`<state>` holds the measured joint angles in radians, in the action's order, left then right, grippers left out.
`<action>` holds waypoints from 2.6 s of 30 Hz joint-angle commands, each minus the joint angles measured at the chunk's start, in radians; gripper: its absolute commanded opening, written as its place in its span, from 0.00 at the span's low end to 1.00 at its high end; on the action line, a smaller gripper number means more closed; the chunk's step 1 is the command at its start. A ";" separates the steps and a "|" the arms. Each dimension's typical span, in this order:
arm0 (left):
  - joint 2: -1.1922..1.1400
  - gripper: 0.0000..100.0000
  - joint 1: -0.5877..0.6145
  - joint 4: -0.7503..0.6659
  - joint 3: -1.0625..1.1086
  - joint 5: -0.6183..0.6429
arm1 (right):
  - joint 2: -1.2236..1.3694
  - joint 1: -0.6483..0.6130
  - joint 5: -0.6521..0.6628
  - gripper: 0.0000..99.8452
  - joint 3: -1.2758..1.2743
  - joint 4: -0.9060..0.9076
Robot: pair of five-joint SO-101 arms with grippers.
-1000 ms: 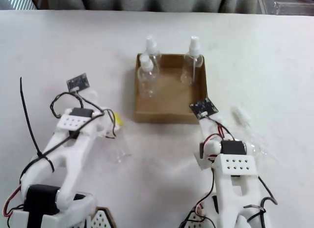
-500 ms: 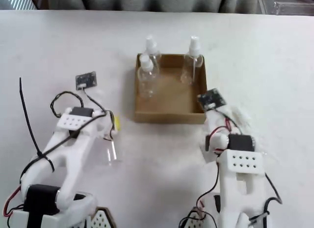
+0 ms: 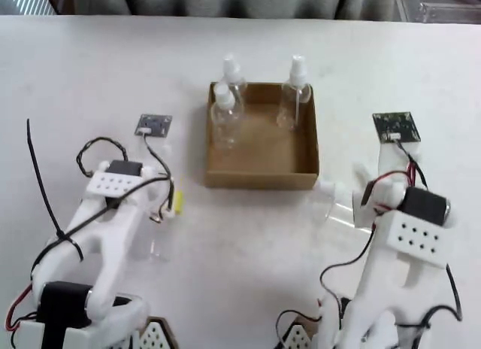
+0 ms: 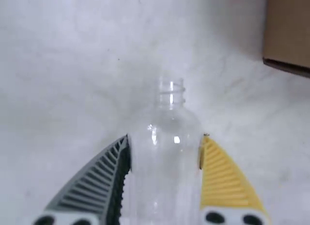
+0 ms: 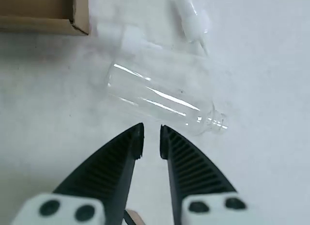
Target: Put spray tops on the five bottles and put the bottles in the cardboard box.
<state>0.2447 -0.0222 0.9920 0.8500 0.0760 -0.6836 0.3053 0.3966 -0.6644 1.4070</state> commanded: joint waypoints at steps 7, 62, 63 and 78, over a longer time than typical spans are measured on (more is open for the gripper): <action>0.188 0.02 0.099 0.017 -0.003 -0.012 | 0.403 -0.170 0.210 0.02 0.285 -0.027; 0.237 0.02 0.122 0.017 -0.028 -0.009 | 0.564 -0.171 0.674 0.02 0.273 -0.259; 0.259 0.02 0.110 0.038 -0.035 -0.009 | 0.526 -0.163 0.637 0.02 0.273 -0.252; 0.789 0.02 -0.143 0.018 -0.040 -0.006 | 0.194 -0.171 -0.080 0.02 0.272 -0.398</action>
<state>0.9413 -0.1220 1.0487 0.8669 0.0683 -0.4381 0.1780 0.3613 -0.4097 1.0940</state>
